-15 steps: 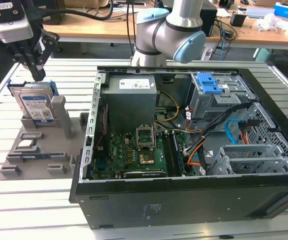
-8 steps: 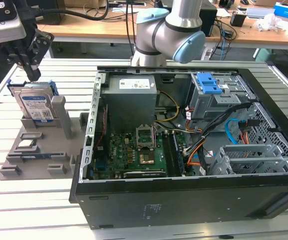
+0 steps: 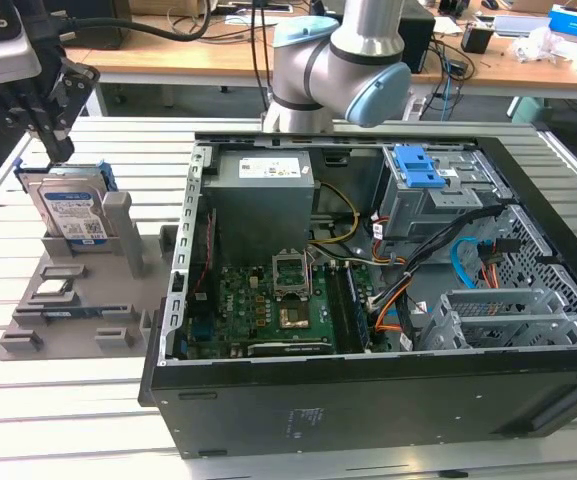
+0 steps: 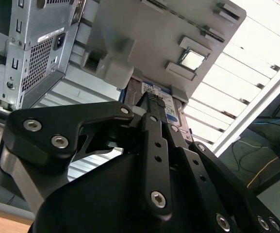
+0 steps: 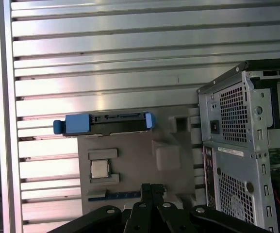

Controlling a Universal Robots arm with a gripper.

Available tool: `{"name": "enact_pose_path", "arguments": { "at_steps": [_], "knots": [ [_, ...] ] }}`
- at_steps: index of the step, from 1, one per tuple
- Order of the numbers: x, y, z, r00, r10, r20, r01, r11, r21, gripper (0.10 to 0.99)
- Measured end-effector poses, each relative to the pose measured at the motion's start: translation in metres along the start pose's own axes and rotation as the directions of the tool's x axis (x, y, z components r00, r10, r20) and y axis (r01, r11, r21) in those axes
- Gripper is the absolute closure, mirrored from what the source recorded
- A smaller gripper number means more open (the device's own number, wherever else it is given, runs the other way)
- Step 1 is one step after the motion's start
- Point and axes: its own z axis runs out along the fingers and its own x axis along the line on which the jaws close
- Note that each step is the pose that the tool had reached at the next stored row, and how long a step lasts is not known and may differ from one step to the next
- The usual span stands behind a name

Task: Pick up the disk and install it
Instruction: 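Reach for the disk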

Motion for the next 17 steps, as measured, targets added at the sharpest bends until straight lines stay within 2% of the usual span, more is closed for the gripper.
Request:
{"name": "enact_pose_path", "arguments": {
  "at_steps": [17],
  "knots": [
    [0.0226, -0.0017, -0.0006, 1.0000, 0.000, 0.0000, 0.000, 1.0000, 0.000, 0.980]
  ]
}}
